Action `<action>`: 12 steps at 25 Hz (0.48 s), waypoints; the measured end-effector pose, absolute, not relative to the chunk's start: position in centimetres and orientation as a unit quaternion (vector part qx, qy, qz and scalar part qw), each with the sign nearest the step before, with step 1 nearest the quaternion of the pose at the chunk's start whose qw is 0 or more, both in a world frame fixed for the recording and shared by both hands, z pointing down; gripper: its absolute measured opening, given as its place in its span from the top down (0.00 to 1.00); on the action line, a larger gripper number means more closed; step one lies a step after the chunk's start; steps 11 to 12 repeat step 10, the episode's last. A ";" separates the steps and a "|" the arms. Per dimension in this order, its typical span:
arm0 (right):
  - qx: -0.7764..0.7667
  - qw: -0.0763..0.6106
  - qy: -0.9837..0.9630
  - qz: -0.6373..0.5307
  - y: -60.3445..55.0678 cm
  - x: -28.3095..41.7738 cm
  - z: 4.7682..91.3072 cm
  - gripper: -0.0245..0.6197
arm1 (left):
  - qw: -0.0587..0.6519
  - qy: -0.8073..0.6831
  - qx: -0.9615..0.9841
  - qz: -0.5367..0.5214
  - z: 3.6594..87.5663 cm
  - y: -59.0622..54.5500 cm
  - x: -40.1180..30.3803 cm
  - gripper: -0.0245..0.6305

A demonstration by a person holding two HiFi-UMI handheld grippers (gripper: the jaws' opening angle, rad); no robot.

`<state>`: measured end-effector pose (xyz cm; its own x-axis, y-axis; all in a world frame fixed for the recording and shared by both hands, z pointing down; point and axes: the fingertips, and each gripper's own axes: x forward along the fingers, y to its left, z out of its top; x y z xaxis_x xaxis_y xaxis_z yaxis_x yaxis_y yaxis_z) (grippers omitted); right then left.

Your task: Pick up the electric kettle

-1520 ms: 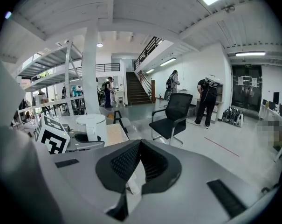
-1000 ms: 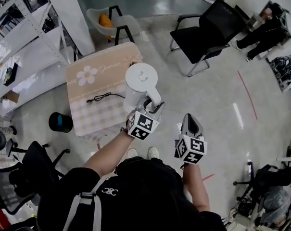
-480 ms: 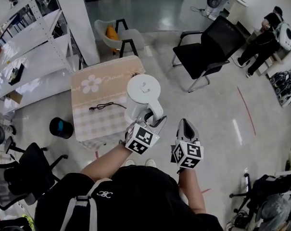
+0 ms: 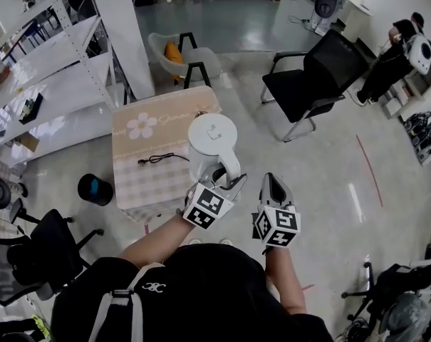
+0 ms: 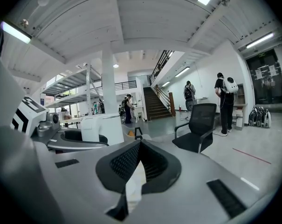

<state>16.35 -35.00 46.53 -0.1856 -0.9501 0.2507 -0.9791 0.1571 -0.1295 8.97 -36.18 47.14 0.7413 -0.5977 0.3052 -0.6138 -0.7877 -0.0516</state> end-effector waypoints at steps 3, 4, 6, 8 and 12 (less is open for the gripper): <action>0.632 0.055 -0.761 0.132 -35.0 15.9 46.5 0.96 | 0.027 -0.326 0.932 0.155 47.1 -36.3 8.6 0.73; 0.632 0.055 -0.761 0.134 -34.9 15.8 46.6 0.96 | 0.026 -0.326 0.932 0.156 47.1 -36.3 8.6 0.73; 0.632 0.054 -0.761 0.136 -34.9 15.7 46.9 0.96 | 0.023 -0.323 0.933 0.159 47.3 -36.0 8.5 0.72; 0.632 0.054 -0.761 0.138 -34.8 15.6 47.2 0.96 | 0.021 -0.320 0.934 0.160 47.3 -35.8 8.5 0.72; 0.632 0.053 -0.760 0.139 -34.9 15.6 47.4 0.96 | 0.020 -0.316 0.935 0.159 47.4 -35.7 8.6 0.72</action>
